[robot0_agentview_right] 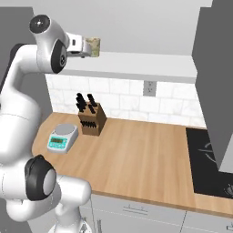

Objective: Gather all objects into one cabinet and sort the glasses and bowls to opposite sides.

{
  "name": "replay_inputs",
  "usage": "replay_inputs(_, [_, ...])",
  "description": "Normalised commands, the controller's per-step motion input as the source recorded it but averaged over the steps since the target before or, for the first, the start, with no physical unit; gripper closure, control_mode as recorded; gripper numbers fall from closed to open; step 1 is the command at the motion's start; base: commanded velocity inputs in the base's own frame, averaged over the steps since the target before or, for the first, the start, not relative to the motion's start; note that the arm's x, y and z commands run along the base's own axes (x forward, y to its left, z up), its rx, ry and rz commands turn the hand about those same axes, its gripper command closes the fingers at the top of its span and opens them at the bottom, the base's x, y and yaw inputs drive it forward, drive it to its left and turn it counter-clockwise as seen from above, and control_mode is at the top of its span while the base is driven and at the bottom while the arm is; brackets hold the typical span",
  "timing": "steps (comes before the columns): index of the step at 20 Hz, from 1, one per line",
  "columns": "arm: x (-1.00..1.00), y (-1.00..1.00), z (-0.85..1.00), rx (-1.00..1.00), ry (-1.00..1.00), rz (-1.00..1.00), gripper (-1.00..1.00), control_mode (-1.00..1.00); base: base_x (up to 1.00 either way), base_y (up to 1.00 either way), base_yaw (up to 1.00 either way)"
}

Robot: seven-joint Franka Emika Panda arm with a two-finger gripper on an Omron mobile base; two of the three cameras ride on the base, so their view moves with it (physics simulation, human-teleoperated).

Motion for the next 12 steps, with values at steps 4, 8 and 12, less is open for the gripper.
replay_inputs(4, [0.27,0.02,0.07,0.00,-0.17,-0.07,-1.00,-1.00,0.00,0.00,0.00])
replay_inputs(8, [0.18,0.00,0.00,0.00,-0.11,-0.08,-1.00,-1.00,0.00,0.00,0.00])
replay_inputs(12, [0.16,0.00,0.00,0.00,-0.03,-0.08,-1.00,-1.00,0.00,0.00,0.00])
